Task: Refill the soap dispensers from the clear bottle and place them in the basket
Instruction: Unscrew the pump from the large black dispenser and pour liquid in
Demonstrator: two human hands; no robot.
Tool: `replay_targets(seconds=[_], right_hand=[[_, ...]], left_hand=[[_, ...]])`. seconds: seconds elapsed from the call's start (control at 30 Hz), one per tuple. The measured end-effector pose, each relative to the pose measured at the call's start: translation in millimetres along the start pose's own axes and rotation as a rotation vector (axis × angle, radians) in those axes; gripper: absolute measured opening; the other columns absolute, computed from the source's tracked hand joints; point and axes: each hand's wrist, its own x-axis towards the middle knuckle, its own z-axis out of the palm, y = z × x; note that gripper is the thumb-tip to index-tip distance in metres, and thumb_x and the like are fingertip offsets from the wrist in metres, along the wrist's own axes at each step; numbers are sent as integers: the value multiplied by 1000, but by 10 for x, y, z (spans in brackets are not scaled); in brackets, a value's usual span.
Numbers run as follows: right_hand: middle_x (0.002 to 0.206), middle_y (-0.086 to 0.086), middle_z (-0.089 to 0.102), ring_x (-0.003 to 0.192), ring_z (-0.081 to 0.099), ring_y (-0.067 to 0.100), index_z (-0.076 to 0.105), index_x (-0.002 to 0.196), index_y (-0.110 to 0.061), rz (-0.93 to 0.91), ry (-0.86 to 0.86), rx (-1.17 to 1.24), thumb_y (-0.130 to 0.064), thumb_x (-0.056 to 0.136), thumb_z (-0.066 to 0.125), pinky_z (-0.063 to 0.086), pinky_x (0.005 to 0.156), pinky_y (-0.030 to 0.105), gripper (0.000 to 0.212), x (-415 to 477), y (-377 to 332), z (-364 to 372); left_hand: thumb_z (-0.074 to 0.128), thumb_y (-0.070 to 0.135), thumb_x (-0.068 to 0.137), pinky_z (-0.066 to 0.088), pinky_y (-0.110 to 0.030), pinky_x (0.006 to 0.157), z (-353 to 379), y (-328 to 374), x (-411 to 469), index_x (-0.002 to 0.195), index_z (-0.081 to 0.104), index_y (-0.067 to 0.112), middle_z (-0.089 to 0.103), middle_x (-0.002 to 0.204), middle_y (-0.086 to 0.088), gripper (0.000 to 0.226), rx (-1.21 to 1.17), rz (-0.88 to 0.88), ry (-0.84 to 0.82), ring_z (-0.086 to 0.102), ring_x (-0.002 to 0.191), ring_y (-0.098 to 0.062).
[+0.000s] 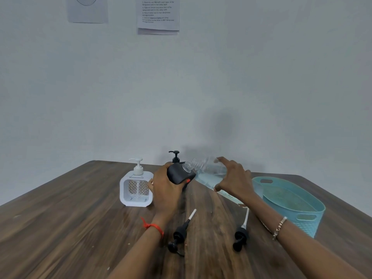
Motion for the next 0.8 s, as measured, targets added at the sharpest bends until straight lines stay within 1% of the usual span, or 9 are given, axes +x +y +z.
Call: replay_targets(seconds=[0.17, 0.27, 0.3, 0.37, 0.53, 0.6, 0.67, 0.73, 0.8], right_hand=[[118, 6, 58, 112, 52, 26, 41, 129, -32, -3, -14, -39, -27, 59, 81, 36, 99, 46, 81, -10, -22, -40], [117, 6, 58, 112, 52, 26, 40, 129, -32, -5, -17, -57, -27, 59, 81, 36, 98, 46, 81, -12, -33, -60], [116, 6, 57, 111, 52, 26, 40, 129, -32, -6, -17, -63, -26, 59, 80, 36, 98, 45, 81, -14, -36, -65], [114, 6, 57, 111, 51, 26, 41, 129, -32, -8, -16, -75, -25, 59, 80, 36, 96, 44, 80, -19, -45, -82], [112, 5, 56, 109, 51, 25, 40, 129, -33, -18, -25, -108, -24, 59, 79, 35, 95, 42, 81, -27, -63, -115], [113, 5, 56, 109, 51, 25, 40, 129, -33, -24, -26, -115, -25, 59, 79, 35, 95, 42, 81, -30, -66, -121], [113, 5, 56, 109, 51, 25, 40, 129, -33, -27, -28, -121, -25, 59, 79, 35, 96, 42, 81, -33, -68, -129], [112, 5, 56, 109, 51, 25, 41, 129, -33, -29, -31, -122, -24, 59, 79, 35, 96, 42, 81, -37, -70, -138], [113, 6, 56, 109, 51, 25, 41, 129, -33, -31, -32, -123, -24, 59, 79, 35, 96, 42, 80, -42, -72, -145]], left_hand=[[66, 61, 50, 46, -51, 88, 1, 5, -15, 88, 48, 43, 53, 80, 28, 46, -12, 9, -3, 54, 80, -7], [72, 53, 51, 46, -52, 87, 1, -7, -22, 79, 47, 48, 53, 77, 28, 38, -17, 19, -1, 52, 78, 3], [73, 53, 51, 46, -52, 87, -1, -21, -22, 78, 47, 48, 53, 77, 27, 38, -22, 13, 0, 53, 78, 2], [74, 54, 50, 46, -52, 88, -4, -30, -23, 78, 48, 49, 54, 78, 27, 38, -28, -5, 1, 54, 79, -6], [85, 37, 53, 46, -49, 89, -19, 19, -57, 77, 49, 50, 55, 82, 28, 45, -40, -1, 2, 57, 85, -13], [81, 46, 51, 46, -50, 89, -30, 2, -56, 78, 50, 50, 56, 84, 28, 42, -46, -7, -3, 58, 86, -13], [71, 58, 48, 47, -49, 88, -39, -27, -45, 79, 50, 50, 57, 85, 27, 39, -47, -6, -7, 58, 87, -12], [67, 59, 47, 49, -47, 87, -46, -41, -40, 80, 49, 49, 57, 85, 27, 39, -43, -1, -13, 59, 87, -11], [67, 58, 47, 49, -45, 87, -54, -42, -47, 82, 50, 49, 58, 86, 27, 40, -43, -11, -15, 59, 87, -9]])
